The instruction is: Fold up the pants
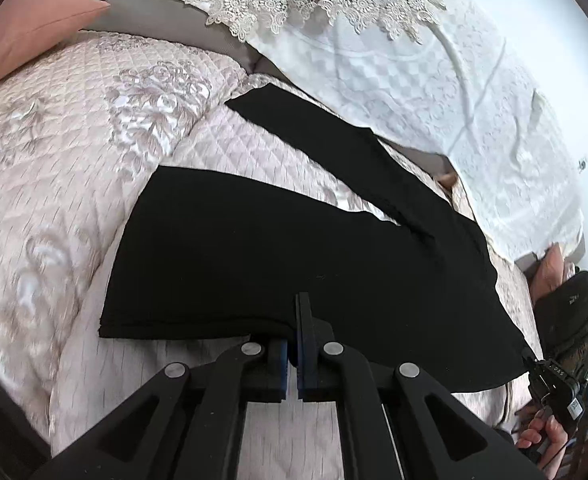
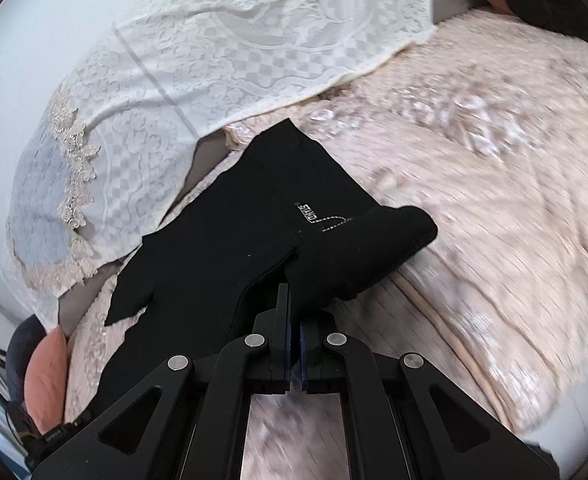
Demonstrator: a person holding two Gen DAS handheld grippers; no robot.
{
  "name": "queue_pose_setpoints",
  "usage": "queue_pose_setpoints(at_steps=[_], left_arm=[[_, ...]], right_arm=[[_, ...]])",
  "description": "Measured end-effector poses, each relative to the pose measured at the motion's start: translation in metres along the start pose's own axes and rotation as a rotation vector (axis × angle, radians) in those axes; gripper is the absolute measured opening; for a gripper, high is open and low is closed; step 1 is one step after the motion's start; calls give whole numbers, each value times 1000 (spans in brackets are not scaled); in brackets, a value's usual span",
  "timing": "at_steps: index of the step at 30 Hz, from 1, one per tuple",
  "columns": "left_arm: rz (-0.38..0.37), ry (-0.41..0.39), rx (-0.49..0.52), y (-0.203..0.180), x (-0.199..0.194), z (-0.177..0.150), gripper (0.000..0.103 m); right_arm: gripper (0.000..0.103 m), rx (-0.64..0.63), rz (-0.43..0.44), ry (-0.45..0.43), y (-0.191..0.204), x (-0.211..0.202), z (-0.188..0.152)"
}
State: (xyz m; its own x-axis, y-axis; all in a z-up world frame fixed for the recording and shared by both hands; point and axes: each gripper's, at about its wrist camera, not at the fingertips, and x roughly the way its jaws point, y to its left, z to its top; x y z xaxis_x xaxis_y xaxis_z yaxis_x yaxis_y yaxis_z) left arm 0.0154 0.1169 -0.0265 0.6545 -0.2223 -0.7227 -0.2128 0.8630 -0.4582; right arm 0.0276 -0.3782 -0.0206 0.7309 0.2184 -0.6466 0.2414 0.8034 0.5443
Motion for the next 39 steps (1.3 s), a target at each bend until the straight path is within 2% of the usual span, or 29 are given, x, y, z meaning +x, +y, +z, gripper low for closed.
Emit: queue_pose_setpoints(at_steps=[5, 11, 14, 15, 16, 18, 20, 22, 26, 28, 29, 33, 36, 39], left_arm=[[-8, 28, 23, -3, -8, -21, 4], [3, 87, 26, 1, 5, -40, 4], [-8, 87, 41, 2, 5, -42, 7], [-8, 85, 47, 2, 4, -42, 9], [-6, 76, 55, 3, 1, -41, 11], [3, 53, 52, 7, -4, -40, 15], [29, 32, 28, 17, -8, -37, 16], [57, 16, -8, 30, -11, -34, 17], [143, -26, -69, 56, -25, -24, 17], [195, -66, -58, 61, -33, -16, 17], [197, -83, -47, 62, -34, -11, 17], [156, -121, -15, 51, -25, 23, 18], [111, -137, 32, 30, -3, 52, 32], [63, -133, 64, 11, 34, 87, 36]], right_arm=[[1, 28, -36, 9, -16, -20, -13], [1, 86, -79, 38, -37, -16, -21], [3, 107, -80, 105, -43, -5, -22], [6, 93, -105, 113, -42, -5, -22], [15, 81, -121, 102, -41, -7, -22], [24, 69, -154, 61, -41, -17, -19], [29, 72, -170, 36, -44, -25, -16], [39, 82, -196, 21, -49, -29, -13], [39, 85, -292, -34, -51, -43, -9], [39, 60, -315, -75, -45, -52, -7], [39, 45, -310, -84, -40, -53, -5], [39, -52, -249, -103, -1, -45, -4], [39, -138, -197, -105, 31, -31, -4], [39, -195, -143, -83, 56, -12, -7]])
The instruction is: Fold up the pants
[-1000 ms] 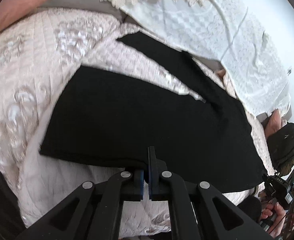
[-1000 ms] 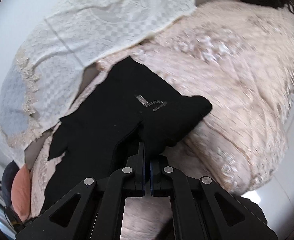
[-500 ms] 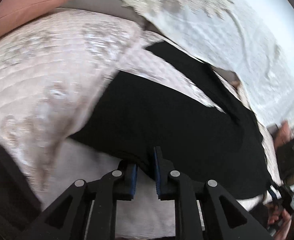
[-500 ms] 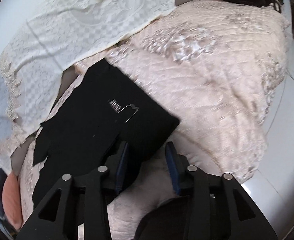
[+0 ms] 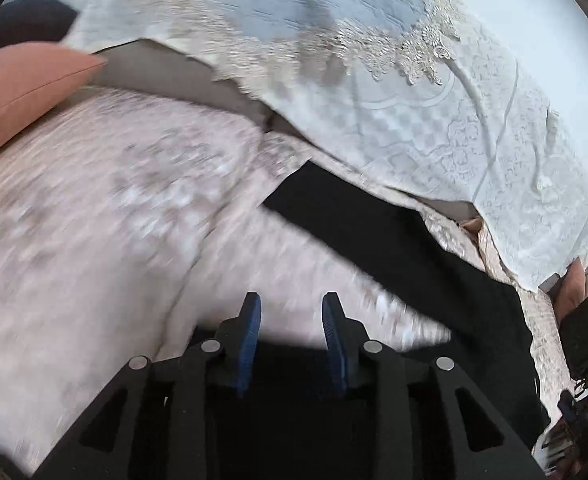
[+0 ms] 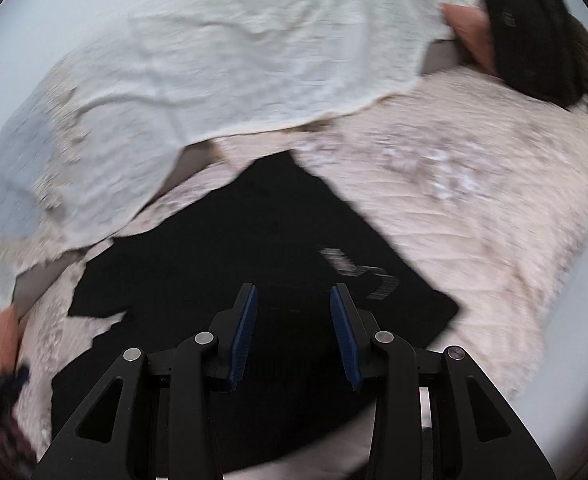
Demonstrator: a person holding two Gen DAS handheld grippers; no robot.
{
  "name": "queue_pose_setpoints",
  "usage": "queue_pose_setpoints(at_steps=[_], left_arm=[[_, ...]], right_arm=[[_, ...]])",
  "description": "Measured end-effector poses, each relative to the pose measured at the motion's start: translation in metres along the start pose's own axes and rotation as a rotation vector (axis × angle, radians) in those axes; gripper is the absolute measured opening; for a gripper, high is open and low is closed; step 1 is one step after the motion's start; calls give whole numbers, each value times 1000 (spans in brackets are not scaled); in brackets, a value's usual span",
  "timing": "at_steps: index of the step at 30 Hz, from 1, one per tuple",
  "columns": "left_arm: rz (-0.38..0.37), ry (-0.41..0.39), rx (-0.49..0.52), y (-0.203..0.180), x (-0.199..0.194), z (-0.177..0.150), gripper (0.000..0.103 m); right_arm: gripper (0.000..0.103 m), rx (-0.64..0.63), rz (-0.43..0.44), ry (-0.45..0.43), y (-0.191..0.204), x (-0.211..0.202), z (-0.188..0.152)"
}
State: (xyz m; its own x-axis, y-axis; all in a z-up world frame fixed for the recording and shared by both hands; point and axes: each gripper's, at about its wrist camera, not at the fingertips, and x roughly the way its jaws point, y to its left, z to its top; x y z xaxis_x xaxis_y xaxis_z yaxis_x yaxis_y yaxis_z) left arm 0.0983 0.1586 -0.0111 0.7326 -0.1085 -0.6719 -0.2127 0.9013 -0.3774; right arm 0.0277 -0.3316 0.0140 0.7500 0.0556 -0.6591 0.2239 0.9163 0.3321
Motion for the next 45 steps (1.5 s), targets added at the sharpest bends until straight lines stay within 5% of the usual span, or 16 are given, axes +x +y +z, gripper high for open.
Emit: queue_pose_setpoints(at_steps=[4, 9, 13, 14, 15, 16, 23, 29, 39, 45], left_arm=[[-35, 62, -56, -5, 64, 39, 37], [16, 152, -142, 5, 139, 59, 37], [33, 115, -129, 2, 156, 67, 36], [49, 110, -121, -1, 159, 70, 33], [76, 104, -108, -3, 161, 72, 6], [93, 109, -103, -5, 162, 72, 5], [149, 9, -79, 0, 113, 65, 4], [177, 80, -114, 21, 115, 55, 5], [233, 93, -24, 13, 97, 41, 10], [235, 13, -1, 8, 50, 38, 13]], right_arm=[[39, -49, 50, 37, 22, 22, -3], [39, -77, 66, 58, 34, 42, -1], [39, -70, 59, 57, 31, 54, 5], [39, -67, 58, 61, 30, 57, 7], [39, -67, 58, 62, 31, 59, 7], [39, -68, 57, 63, 31, 61, 8], [39, -59, 66, 59, 27, 56, 6], [39, -45, 70, 65, 19, 50, 3], [39, -63, 73, 88, 13, 37, -5], [46, -123, 79, 95, 20, 26, -15]])
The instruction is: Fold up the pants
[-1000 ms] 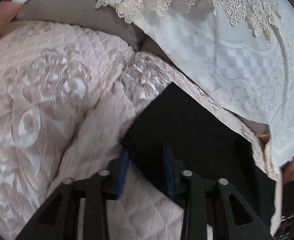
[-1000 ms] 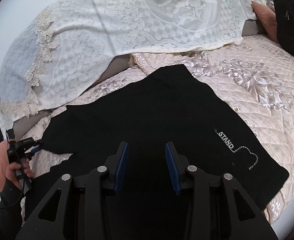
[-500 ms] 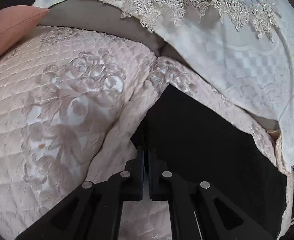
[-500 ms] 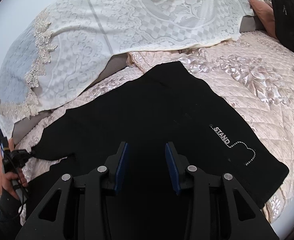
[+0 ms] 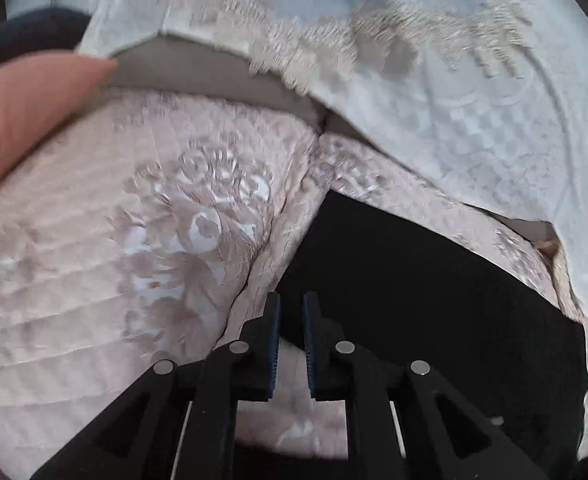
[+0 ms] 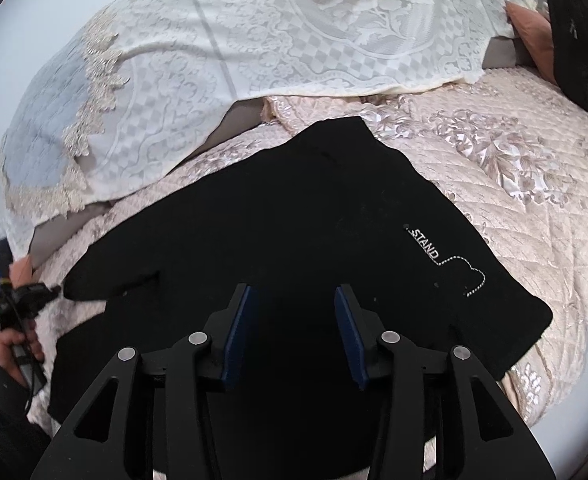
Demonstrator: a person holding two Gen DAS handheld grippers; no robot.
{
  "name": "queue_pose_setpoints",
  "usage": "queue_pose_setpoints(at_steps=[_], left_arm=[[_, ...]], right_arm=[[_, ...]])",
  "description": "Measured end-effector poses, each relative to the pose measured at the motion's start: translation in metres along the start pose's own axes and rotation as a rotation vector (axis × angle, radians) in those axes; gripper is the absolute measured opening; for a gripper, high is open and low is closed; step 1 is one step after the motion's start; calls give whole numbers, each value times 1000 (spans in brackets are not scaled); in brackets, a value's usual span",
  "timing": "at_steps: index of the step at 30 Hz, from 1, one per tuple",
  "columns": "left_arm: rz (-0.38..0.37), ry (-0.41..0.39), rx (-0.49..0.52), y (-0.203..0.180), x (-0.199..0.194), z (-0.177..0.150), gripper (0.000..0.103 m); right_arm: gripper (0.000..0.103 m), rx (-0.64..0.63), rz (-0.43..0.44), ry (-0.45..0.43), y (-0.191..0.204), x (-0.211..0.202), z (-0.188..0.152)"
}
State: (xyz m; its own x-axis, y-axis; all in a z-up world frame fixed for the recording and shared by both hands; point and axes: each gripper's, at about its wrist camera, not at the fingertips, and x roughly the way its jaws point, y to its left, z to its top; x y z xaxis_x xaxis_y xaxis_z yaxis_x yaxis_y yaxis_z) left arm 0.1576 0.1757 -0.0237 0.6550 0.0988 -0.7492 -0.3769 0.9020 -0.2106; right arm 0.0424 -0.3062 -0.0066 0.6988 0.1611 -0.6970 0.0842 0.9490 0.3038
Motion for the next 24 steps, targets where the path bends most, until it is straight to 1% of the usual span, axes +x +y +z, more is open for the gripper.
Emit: queue_pose_setpoints(at_steps=[2, 3, 4, 6, 9, 11, 14, 17, 20, 24], left_arm=[[-16, -10, 38, -5, -20, -10, 15], [-27, -17, 60, -9, -31, -17, 18], [-40, -25, 82, -13, -41, -24, 22], [-60, -37, 140, -22, -62, -40, 27], [-94, -29, 206, -36, -88, -68, 31], [-112, -12, 243, -45, -101, -85, 31], [-141, 5, 284, -55, -119, -109, 31], [-157, 23, 326, -65, -132, -128, 31], [-157, 35, 354, -71, -142, -141, 31], [-169, 47, 357, -72, -148, -151, 31]], right_arm=[[51, -34, -3, 5, 5, -2, -5], [53, -62, -6, 12, 10, -3, -9], [53, -84, -4, 18, 14, -4, -12], [53, -122, -4, 30, 21, -6, -17], [55, -169, -4, 30, 31, -13, -25], [58, -193, -7, 29, 37, -19, -30], [58, -245, -14, 32, 48, -27, -37], [58, -271, -10, 38, 55, -33, -44], [58, -270, -1, 49, 59, -37, -50], [58, -293, 11, 74, 65, -39, -60]])
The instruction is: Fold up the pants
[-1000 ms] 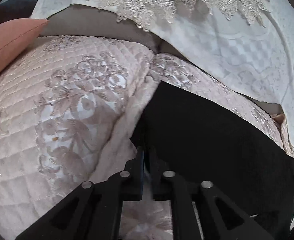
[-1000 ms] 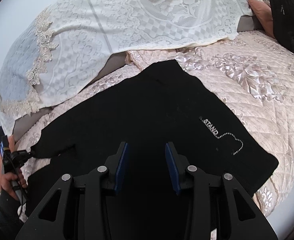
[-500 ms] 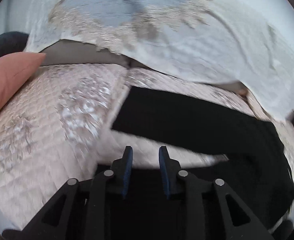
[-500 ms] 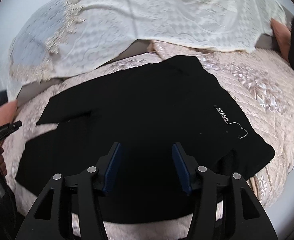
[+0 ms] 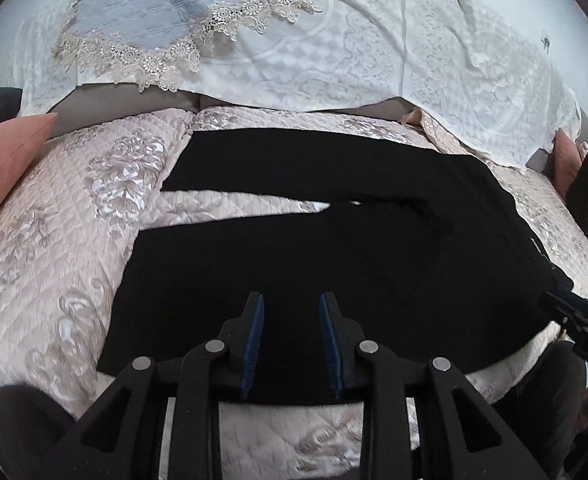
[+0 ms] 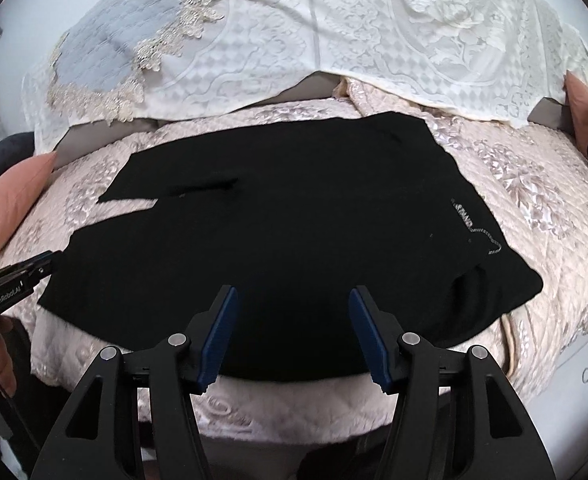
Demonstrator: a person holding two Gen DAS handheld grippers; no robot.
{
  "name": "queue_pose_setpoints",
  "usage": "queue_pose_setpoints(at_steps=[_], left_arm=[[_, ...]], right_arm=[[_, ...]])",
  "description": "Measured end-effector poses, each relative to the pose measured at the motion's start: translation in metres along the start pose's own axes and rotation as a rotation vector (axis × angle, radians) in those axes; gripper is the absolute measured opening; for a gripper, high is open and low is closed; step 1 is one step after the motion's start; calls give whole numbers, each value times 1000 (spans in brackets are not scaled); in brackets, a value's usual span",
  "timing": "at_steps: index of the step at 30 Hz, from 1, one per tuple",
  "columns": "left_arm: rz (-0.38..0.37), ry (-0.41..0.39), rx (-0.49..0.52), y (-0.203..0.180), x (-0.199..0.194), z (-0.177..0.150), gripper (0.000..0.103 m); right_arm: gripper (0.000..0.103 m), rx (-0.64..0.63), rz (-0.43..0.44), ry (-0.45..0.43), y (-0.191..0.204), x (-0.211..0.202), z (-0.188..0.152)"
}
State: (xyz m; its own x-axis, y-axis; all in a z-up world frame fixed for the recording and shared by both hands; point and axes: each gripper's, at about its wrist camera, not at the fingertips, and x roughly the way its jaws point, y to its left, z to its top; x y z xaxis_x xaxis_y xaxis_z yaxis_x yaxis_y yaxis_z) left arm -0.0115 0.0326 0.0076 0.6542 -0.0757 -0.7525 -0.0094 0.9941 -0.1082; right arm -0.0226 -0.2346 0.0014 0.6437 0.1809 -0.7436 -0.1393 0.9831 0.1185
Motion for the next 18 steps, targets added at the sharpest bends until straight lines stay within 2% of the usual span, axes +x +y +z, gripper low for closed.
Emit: queue_pose_setpoints(at_steps=[7, 12, 18], left_arm=[[-57, 20, 67, -15, 3, 0, 31], [-114, 10, 189, -28, 12, 25, 31], [-98, -10, 242, -28, 27, 57, 31]], right_arm=[[58, -81, 56, 13, 11, 3, 6], [58, -166, 62, -4, 10, 14, 36], [58, -182, 80, -6, 2, 30, 63]])
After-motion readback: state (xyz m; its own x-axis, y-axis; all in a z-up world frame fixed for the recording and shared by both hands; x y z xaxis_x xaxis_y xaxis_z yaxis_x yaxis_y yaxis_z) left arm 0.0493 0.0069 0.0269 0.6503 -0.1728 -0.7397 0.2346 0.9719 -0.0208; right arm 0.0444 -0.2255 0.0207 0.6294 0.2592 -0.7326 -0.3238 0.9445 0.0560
